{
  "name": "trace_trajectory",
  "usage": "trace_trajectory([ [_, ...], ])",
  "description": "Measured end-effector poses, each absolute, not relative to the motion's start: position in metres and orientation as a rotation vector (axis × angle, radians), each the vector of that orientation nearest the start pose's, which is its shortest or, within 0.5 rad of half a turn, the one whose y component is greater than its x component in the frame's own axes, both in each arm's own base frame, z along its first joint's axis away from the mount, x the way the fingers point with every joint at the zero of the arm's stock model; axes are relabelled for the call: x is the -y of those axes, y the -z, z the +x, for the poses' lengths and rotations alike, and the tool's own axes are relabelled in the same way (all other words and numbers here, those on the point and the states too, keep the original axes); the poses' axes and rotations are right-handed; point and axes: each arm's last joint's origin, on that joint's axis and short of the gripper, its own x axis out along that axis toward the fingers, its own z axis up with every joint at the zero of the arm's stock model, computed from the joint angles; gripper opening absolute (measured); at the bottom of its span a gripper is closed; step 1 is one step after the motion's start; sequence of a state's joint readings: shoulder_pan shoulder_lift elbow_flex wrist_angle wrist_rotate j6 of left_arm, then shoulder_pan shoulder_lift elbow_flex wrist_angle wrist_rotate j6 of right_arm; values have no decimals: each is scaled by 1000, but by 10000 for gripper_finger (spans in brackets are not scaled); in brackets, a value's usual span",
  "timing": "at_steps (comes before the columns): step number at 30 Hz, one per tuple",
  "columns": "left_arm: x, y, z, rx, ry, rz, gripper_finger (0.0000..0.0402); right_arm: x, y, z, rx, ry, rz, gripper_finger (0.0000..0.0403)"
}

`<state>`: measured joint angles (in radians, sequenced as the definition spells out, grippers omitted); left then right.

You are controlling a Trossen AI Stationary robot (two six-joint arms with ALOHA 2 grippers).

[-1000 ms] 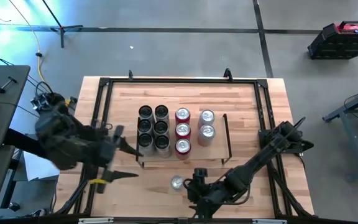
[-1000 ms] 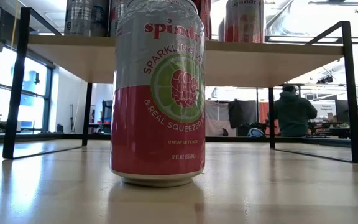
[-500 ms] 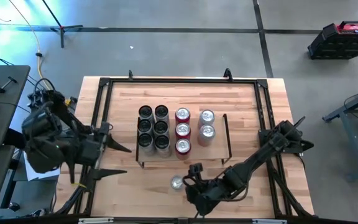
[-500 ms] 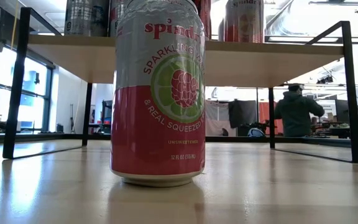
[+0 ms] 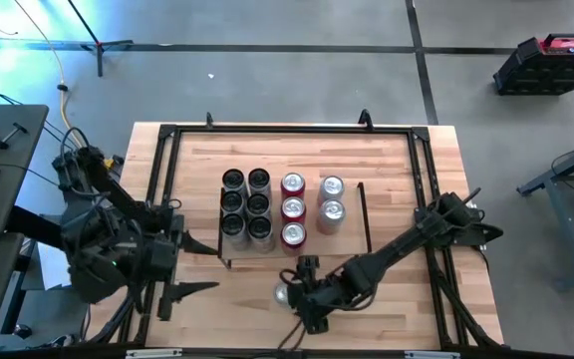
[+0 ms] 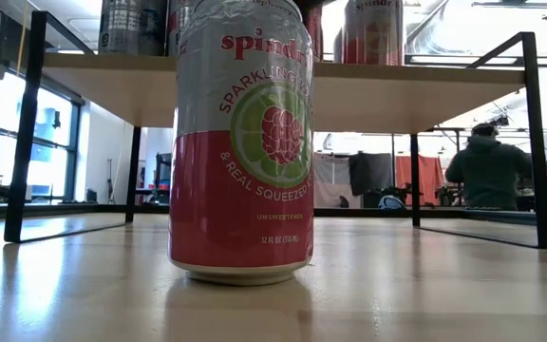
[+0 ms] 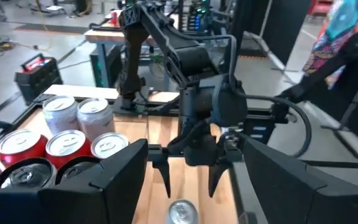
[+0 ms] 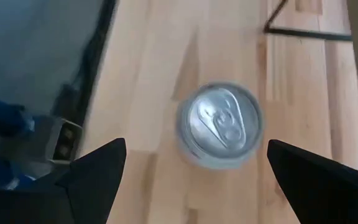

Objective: Place canned beverage on shelf
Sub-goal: Put the pink white soda can on the shelf aligned with the orange white soda cans

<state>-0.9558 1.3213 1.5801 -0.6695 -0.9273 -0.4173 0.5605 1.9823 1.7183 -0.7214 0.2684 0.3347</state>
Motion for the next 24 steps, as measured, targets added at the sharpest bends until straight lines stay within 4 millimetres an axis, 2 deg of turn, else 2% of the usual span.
trace_trajectory([
  [5, 199, -441, 165, -218, -44, -90, 257, -220, -256, 373, -900, -35, -120, 378],
  [9, 200, -441, 164, -219, -43, -85, 257, -222, -258, 372, -864, 39, -77, 378],
  [14, 203, -438, 165, -224, -44, -76, 257, -243, -254, 360, -846, 50, -58, 378],
  [19, 206, -437, 165, -225, -39, -74, 257, -266, -232, 348, -869, 123, -81, 378],
  [24, 207, -436, 166, -226, -41, -71, 257, -267, -222, 354, -786, 249, -42, 378],
])
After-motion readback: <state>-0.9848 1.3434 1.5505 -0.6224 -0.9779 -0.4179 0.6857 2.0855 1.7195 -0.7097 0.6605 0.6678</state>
